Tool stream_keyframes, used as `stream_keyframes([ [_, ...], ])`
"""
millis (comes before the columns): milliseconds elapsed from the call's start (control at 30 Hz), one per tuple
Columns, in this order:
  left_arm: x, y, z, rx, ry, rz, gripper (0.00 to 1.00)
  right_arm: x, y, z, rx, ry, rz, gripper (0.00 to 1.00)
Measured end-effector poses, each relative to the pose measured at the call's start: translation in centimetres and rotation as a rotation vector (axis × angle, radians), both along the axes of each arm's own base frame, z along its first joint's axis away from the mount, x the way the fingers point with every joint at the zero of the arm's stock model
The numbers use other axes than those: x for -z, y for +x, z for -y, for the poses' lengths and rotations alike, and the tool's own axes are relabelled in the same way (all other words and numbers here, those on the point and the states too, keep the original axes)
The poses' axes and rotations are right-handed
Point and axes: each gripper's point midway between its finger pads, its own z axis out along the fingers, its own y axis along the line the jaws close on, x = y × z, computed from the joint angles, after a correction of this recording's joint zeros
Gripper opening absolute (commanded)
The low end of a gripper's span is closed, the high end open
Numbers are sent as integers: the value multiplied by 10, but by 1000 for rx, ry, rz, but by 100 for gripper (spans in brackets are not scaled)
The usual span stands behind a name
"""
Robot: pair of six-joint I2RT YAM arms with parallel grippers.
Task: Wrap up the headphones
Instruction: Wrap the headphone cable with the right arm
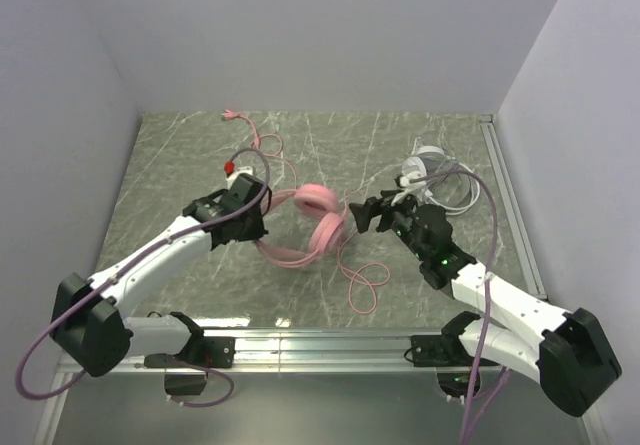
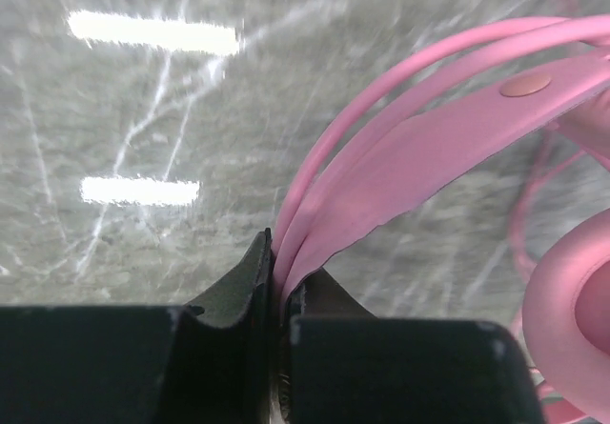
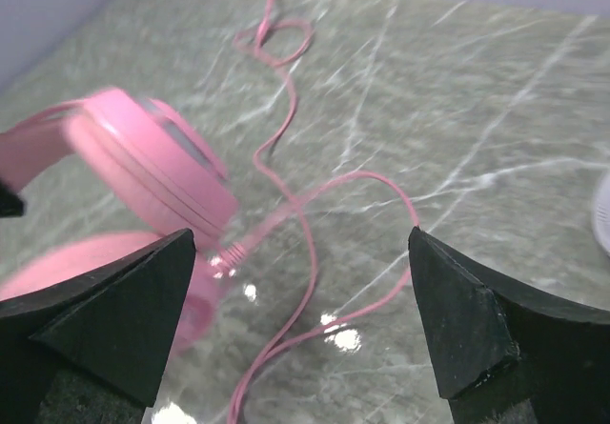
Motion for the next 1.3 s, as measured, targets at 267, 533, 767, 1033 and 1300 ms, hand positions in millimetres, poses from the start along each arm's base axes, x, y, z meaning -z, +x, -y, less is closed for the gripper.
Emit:
stream_keyframes([
  [267, -66, 16, -31, -78, -84, 102, 0, -23, 8, 31, 180, 154, 28, 100],
  [533, -118, 17, -46, -59, -79, 153, 1, -23, -14, 11, 1, 171, 76, 100],
  [767, -143, 14, -43, -14, -107, 175, 0, -8, -13, -11, -102, 129, 38, 100],
  [1033, -147, 6, -36, 52, -128, 154, 0, 7, 1, -22, -113, 96, -18, 100],
  [1300, -161, 1, -31, 101, -152, 180, 0, 14, 18, -26, -78, 81, -46, 99],
])
